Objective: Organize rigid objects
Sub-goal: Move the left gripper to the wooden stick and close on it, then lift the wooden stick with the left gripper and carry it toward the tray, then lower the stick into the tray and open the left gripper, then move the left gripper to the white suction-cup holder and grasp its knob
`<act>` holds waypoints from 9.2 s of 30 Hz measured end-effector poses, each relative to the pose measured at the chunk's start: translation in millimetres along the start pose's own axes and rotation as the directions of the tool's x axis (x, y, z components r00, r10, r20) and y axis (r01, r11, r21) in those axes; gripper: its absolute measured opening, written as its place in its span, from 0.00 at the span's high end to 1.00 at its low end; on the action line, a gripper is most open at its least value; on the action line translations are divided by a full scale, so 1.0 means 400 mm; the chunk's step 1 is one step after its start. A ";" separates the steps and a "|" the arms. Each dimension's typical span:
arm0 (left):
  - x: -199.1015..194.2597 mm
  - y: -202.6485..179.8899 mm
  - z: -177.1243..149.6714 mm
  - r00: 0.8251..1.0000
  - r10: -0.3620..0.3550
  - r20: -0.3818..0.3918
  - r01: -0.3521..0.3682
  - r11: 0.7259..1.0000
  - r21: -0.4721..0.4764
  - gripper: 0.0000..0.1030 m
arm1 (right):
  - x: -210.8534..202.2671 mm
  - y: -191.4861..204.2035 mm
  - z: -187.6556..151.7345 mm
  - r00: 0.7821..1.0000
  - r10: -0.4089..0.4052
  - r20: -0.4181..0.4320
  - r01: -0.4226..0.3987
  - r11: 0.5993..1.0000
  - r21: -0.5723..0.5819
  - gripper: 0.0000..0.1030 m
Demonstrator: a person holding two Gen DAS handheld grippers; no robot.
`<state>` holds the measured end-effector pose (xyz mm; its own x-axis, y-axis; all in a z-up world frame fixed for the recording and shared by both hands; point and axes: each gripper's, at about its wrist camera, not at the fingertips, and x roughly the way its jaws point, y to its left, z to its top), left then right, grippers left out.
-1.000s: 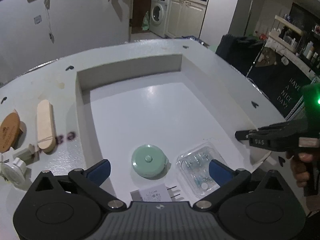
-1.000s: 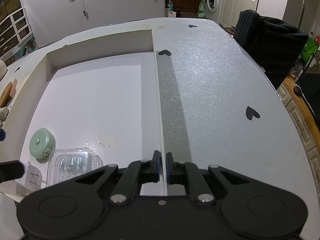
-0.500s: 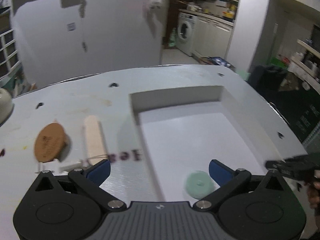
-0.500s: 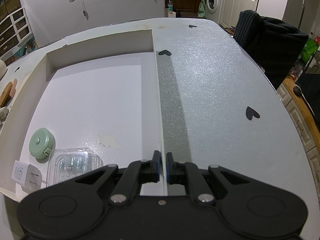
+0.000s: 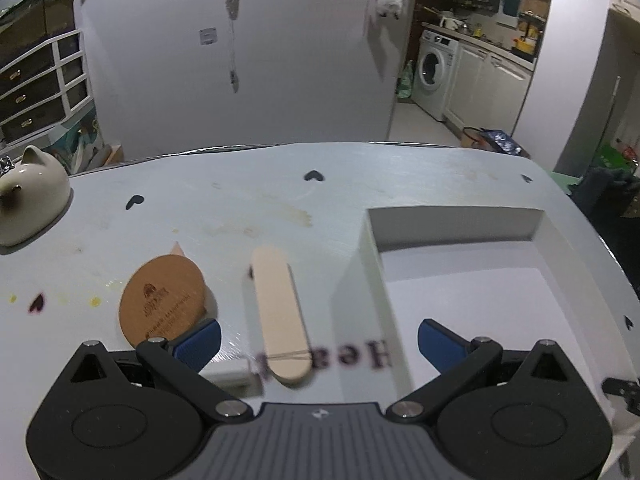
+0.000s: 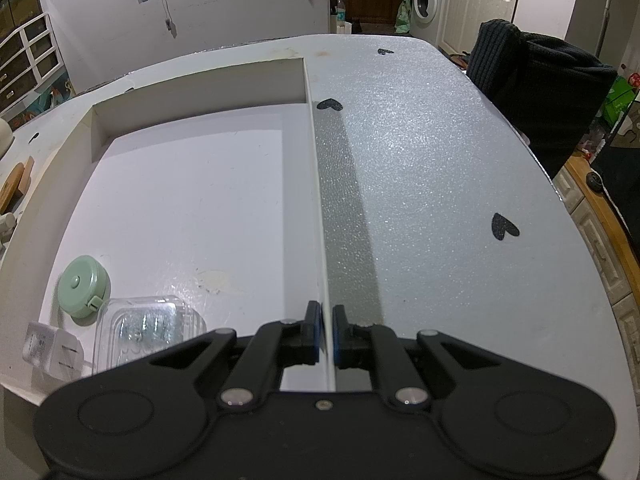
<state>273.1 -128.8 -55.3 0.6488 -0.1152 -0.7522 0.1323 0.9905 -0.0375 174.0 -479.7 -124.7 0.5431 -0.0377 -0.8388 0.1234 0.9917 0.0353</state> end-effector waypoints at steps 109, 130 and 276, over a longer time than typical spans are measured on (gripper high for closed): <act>0.071 -0.035 -0.167 0.989 -0.073 -0.126 0.054 0.987 -0.151 0.54 | 0.001 0.005 0.002 1.000 0.000 -0.005 0.000 1.000 -0.027 0.92; 0.019 0.002 -0.224 0.979 -0.015 -0.202 0.036 0.994 0.099 0.56 | 0.003 0.006 0.002 1.000 0.001 -0.006 -0.001 0.999 -0.032 0.93; -0.074 0.197 -0.172 0.998 -0.025 0.065 0.036 0.987 -0.160 0.00 | 0.013 0.033 0.012 0.995 -0.094 -0.036 0.095 0.995 0.026 0.89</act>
<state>212.8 -42.0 -81.0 0.6925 -0.1450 -0.7067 0.0340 0.9851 -0.1688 182.5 -467.5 -126.0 0.4984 -0.1265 -0.8577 0.1965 0.9800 -0.0304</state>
